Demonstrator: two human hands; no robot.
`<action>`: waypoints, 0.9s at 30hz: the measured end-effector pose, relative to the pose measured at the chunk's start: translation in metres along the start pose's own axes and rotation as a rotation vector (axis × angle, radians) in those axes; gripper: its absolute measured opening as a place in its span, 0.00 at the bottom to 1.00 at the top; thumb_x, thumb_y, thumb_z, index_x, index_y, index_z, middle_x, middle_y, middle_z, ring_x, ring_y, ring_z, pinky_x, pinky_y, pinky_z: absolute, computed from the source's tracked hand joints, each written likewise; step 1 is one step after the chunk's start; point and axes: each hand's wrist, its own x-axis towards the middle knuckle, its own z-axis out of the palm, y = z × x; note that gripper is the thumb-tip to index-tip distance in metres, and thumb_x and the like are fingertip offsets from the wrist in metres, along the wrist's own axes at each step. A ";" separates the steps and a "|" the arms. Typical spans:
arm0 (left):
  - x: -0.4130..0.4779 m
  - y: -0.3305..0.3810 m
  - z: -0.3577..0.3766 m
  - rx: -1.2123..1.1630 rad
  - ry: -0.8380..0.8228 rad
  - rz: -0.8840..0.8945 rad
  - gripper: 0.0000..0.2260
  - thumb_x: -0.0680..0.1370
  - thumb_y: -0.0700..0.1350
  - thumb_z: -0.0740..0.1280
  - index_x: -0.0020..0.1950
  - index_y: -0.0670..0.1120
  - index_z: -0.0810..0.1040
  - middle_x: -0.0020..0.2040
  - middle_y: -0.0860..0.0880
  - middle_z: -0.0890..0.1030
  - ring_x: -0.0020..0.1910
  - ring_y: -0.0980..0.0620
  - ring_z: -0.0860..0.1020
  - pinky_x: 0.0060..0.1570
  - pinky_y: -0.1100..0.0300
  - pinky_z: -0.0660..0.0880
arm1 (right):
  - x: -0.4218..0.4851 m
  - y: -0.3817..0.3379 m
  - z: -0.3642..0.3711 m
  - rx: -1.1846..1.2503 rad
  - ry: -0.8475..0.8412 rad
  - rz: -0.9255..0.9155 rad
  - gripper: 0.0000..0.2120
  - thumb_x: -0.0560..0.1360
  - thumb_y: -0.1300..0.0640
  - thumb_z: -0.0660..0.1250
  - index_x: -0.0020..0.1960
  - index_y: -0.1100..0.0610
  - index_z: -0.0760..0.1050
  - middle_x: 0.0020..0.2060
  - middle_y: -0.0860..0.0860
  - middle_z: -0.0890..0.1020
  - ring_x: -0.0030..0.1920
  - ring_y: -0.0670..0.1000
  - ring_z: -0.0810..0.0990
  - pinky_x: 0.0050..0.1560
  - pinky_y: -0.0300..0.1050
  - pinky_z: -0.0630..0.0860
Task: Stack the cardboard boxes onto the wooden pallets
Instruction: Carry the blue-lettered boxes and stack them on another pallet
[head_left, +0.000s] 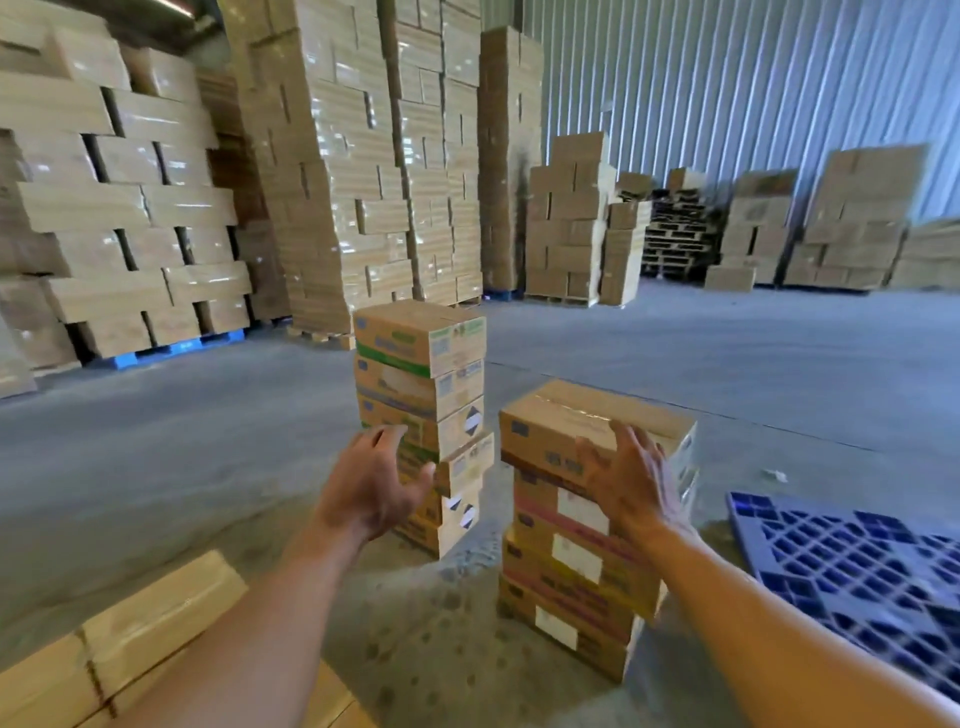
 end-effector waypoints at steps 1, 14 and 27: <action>0.017 0.008 0.016 -0.021 -0.007 0.014 0.28 0.77 0.54 0.69 0.71 0.37 0.74 0.67 0.37 0.78 0.65 0.38 0.75 0.63 0.48 0.72 | 0.015 0.016 0.000 -0.003 0.006 0.016 0.31 0.79 0.34 0.57 0.73 0.52 0.69 0.71 0.55 0.74 0.67 0.59 0.72 0.62 0.56 0.72; 0.251 0.019 0.229 -0.093 -0.187 0.229 0.26 0.78 0.52 0.71 0.70 0.37 0.74 0.65 0.36 0.78 0.63 0.37 0.76 0.62 0.47 0.73 | 0.157 0.167 0.085 -0.150 0.098 0.383 0.29 0.79 0.35 0.60 0.69 0.55 0.73 0.66 0.57 0.78 0.62 0.60 0.77 0.58 0.54 0.75; 0.449 -0.061 0.451 -0.259 -0.355 0.020 0.35 0.74 0.60 0.72 0.73 0.39 0.70 0.69 0.35 0.73 0.68 0.37 0.71 0.66 0.44 0.70 | 0.261 0.250 0.237 -0.032 0.085 0.962 0.43 0.77 0.29 0.59 0.81 0.54 0.55 0.77 0.57 0.65 0.76 0.60 0.65 0.73 0.60 0.65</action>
